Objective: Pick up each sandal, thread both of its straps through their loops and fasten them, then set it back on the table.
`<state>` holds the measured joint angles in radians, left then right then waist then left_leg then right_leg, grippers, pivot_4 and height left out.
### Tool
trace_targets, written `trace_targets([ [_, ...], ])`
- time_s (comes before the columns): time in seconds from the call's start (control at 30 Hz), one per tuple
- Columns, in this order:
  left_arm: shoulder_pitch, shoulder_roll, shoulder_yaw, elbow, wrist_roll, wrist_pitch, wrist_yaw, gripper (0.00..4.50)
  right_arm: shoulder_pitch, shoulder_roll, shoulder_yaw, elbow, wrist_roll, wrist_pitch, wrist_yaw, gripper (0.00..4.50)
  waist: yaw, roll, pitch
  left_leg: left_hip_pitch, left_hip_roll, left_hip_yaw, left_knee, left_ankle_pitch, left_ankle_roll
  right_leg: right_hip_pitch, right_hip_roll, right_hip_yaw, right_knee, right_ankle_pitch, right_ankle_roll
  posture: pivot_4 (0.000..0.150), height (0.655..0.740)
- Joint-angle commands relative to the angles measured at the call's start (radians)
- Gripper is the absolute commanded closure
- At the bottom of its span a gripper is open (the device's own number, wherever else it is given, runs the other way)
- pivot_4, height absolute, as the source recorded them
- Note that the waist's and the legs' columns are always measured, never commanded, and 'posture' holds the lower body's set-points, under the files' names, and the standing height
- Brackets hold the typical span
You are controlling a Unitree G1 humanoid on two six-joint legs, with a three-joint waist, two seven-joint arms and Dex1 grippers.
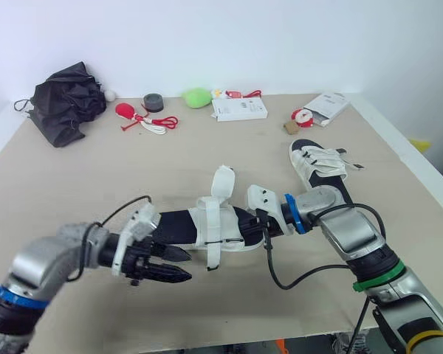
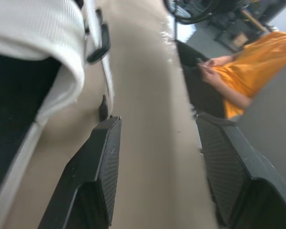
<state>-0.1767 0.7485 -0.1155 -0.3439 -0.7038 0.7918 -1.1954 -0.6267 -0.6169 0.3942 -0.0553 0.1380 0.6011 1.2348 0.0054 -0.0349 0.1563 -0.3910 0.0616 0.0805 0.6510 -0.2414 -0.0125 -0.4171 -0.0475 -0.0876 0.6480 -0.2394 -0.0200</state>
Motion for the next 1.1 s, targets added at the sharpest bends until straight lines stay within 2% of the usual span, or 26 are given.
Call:
trace_targets([
  [0.03,0.036,-0.030,-0.006,-0.038,0.033,-0.042,0.063,1.94,0.037,-0.012,0.064,0.041,-0.041,0.027,-0.008,4.50,0.001,0.000,0.000,0.000,0.001,0.000,0.000,0.000,0.000,0.000,0.001,0.000,0.000,0.000,0.000,0.150,0.7400],
  [0.2,0.054,-0.055,-0.043,-0.016,0.091,-0.110,0.080,1.94,0.035,-0.011,0.064,0.041,-0.041,0.030,-0.007,4.50,0.001,0.000,0.000,0.000,0.001,0.000,0.000,0.000,0.000,0.000,0.001,0.000,0.000,0.000,0.000,0.150,0.7400],
  [0.33,-0.016,-0.122,-0.084,0.071,0.142,-0.138,0.111,1.94,0.042,-0.025,0.061,0.028,-0.038,0.036,-0.001,4.50,0.004,0.002,-0.001,0.000,0.001,0.000,0.000,0.000,0.000,0.000,0.002,0.000,0.000,0.000,0.000,0.150,0.7400],
  [0.73,-0.083,-0.187,-0.129,0.149,0.145,-0.104,0.093,1.94,0.042,-0.029,0.060,0.018,-0.036,0.044,-0.004,4.50,0.004,0.002,-0.001,0.000,0.000,0.000,0.002,0.000,0.000,0.001,0.004,0.000,0.000,0.001,0.001,0.150,0.7400],
  [0.77,-0.081,-0.197,-0.124,0.156,0.137,-0.091,0.098,2.17,0.045,-0.030,0.059,0.015,-0.035,0.046,-0.005,4.50,0.004,0.002,-0.002,0.000,0.000,0.000,0.002,0.000,0.000,0.001,0.004,0.000,0.000,0.001,0.001,0.150,0.7400],
  [0.83,-0.076,-0.216,-0.112,0.165,0.118,-0.066,0.109,3.00,0.049,-0.032,0.059,0.008,-0.034,0.051,-0.007,4.50,0.004,0.003,-0.002,0.000,-0.001,0.000,0.002,0.000,0.000,0.001,0.003,0.000,0.000,0.001,0.002,0.150,0.7400],
  [0.93,-0.073,-0.229,-0.101,0.168,0.098,-0.035,0.122,3.75,0.050,-0.034,0.058,0.004,-0.033,0.054,-0.009,4.50,0.004,0.003,-0.002,0.000,0.000,0.000,0.002,0.000,0.000,0.001,0.004,0.000,0.000,0.001,0.002,0.150,0.7400],
  [0.97,-0.071,-0.237,-0.094,0.172,0.088,-0.015,0.133,4.28,0.051,-0.034,0.057,0.004,-0.033,0.055,-0.009,4.50,0.004,0.004,-0.003,0.000,0.000,0.000,0.002,0.000,0.000,0.001,0.004,0.000,0.000,0.001,0.001,0.150,0.7400],
  [1.0,-0.069,-0.243,-0.088,0.175,0.079,-0.001,0.143,4.44,0.051,-0.036,0.056,0.003,-0.033,0.054,-0.009,4.50,0.004,0.005,-0.003,0.000,0.000,-0.001,0.002,0.000,0.000,0.002,0.004,-0.001,0.000,0.001,0.001,0.150,0.7400],
  [1.1,-0.067,-0.253,-0.077,0.175,0.068,0.021,0.162,4.44,0.052,-0.038,0.056,0.003,-0.032,0.054,-0.009,4.50,0.005,0.005,-0.003,0.002,-0.001,-0.001,0.002,0.000,0.000,0.004,0.003,-0.001,0.000,0.001,0.002,0.150,0.7400],
])
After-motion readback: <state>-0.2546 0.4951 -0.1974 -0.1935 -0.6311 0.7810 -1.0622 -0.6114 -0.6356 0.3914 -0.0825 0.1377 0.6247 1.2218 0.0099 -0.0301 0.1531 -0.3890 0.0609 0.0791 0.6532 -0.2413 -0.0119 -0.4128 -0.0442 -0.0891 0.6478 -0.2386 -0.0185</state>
